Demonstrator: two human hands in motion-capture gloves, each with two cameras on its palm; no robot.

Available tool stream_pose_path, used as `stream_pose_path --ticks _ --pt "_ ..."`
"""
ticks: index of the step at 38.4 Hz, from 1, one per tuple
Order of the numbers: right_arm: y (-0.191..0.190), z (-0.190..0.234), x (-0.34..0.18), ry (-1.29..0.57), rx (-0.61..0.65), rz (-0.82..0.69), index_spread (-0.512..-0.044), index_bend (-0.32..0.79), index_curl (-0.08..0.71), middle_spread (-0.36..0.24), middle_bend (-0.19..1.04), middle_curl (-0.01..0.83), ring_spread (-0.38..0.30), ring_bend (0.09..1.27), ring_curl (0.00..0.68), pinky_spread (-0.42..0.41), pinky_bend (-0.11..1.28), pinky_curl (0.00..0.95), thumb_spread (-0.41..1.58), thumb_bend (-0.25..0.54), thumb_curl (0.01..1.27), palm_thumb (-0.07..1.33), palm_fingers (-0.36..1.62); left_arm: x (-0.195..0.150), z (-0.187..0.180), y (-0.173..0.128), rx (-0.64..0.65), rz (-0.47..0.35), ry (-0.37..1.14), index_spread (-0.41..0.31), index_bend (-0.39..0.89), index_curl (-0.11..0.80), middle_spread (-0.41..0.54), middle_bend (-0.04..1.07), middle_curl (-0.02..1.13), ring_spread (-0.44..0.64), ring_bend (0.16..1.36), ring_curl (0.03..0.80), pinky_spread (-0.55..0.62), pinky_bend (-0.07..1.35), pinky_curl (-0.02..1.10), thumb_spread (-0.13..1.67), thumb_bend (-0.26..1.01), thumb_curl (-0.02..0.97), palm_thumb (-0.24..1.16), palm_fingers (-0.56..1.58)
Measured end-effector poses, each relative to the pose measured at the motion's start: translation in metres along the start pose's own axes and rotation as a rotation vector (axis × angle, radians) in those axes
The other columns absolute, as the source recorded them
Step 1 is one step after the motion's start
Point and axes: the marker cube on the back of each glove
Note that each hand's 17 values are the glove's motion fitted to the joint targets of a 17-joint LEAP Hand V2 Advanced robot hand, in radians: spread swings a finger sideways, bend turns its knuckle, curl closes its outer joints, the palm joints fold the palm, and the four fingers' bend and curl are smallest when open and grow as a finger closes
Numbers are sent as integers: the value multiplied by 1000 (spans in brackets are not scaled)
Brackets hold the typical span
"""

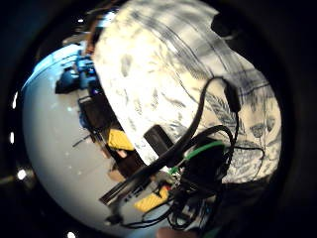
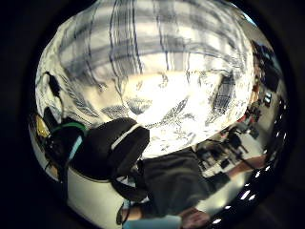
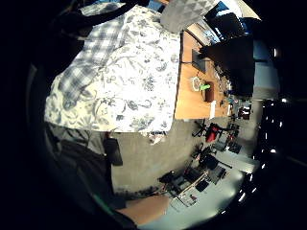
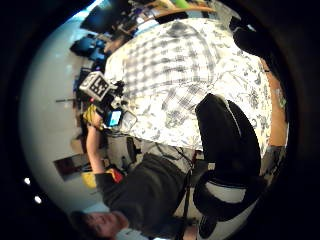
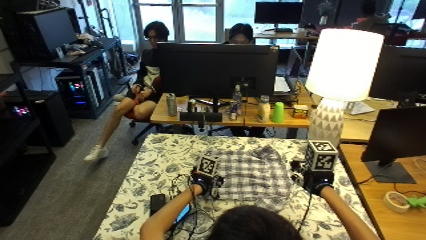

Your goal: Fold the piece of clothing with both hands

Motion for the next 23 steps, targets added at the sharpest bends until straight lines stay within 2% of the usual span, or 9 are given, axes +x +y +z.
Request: stream_pose_path --ticks 4,8,14,15,16,17,18,20,23 --pt "-4 18 5 -12 -30 -6 -278 133 282 -46 185 361 -7 403 345 154 311 335 1363 223 210 612 642 4 21 -3 -164 -80 8 -23 94 308 128 139 237 135 606 327 179 448 363 993 -26 229 173 220" --pt "-6 32 8 -24 -61 -2 -277 133 283 -46 185 364 -7 403 348 154 310 339 1364 210 213 618 641 7 32 -9 -193 -118 -65 -9 118 298 146 149 236 151 629 330 181 466 367 977 -22 239 187 210" --pt "-7 46 6 -32 -76 -13 -277 133 285 -46 185 367 -7 402 352 154 309 343 1367 191 217 627 640 21 40 -18 -116 -42 -111 -65 376 383 125 117 217 146 564 306 181 393 343 972 -16 250 214 324" --pt "-8 49 6 -32 -79 -17 -277 133 285 -46 185 367 -7 402 352 154 309 344 1367 188 218 629 640 22 40 -18 -111 -47 -119 -84 452 409 110 123 218 133 542 299 175 362 335 995 3 254 245 364" --pt "-9 51 5 -32 -83 -20 -276 133 286 -46 184 368 -7 402 353 154 308 345 1367 185 218 630 640 23 39 -18 -106 -58 -125 -82 423 402 116 117 214 135 545 300 174 370 338 983 -19 252 226 341" --pt "-11 54 5 -30 -89 -23 -276 133 286 -46 184 368 -7 401 353 154 308 345 1368 182 219 632 640 24 37 -18 -96 -71 -131 -111 548 445 88 134 223 122 510 294 173 321 326 1064 42 260 308 411" --pt "-13 58 5 -26 -96 -26 -276 133 286 -46 184 369 -7 401 354 154 308 346 1368 179 220 633 640 24 35 -18 -78 -88 -136 -111 514 433 93 120 215 124 515 294 172 330 329 1042 17 257 287 384" --pt "-17 66 5 -17 -113 -33 -276 133 287 -46 184 369 -7 401 355 154 307 347 1369 173 221 636 639 23 26 -18 -24 -129 -143 -151 696 492 49 138 224 104 459 281 170 252 310 1169 85 262 381 481" --pt "-19 75 -1 -10 -142 -52 -275 131 286 -46 185 371 -7 400 356 154 308 349 1369 162 223 638 637 20 13 -20 71 -154 -138 -182 750 514 16 145 232 87 434 280 169 213 305 1249 111 261 423 502"
